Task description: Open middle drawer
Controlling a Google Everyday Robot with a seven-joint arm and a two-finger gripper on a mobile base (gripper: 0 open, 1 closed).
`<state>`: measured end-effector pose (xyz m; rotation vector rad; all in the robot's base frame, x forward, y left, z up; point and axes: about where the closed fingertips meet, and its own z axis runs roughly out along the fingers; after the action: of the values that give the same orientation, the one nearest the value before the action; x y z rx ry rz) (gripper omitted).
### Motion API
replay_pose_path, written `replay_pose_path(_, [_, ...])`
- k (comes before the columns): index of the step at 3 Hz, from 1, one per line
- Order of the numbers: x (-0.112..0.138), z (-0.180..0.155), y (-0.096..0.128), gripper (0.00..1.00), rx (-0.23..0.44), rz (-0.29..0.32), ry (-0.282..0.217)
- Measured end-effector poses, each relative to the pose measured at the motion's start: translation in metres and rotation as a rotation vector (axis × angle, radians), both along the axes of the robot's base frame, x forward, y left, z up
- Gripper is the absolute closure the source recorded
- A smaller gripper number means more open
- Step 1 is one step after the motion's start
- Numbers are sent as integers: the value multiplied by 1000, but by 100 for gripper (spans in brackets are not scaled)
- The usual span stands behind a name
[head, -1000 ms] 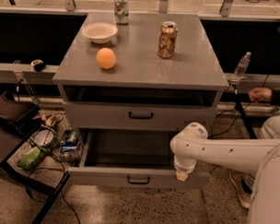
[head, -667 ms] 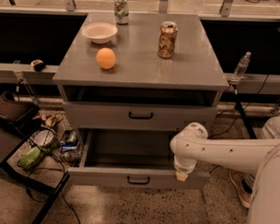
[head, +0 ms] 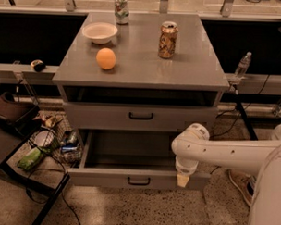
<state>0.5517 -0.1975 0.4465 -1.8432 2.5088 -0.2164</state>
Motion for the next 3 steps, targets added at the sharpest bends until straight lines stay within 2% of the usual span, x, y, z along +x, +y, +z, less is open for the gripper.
replay_pose_path(1, [0,0,0,0,0,0,1])
replay_pose_path(2, [-1,-1,0,0,-2,0,4])
replay_pose_path(3, [-40,-16,-4,17,-6,-26,51])
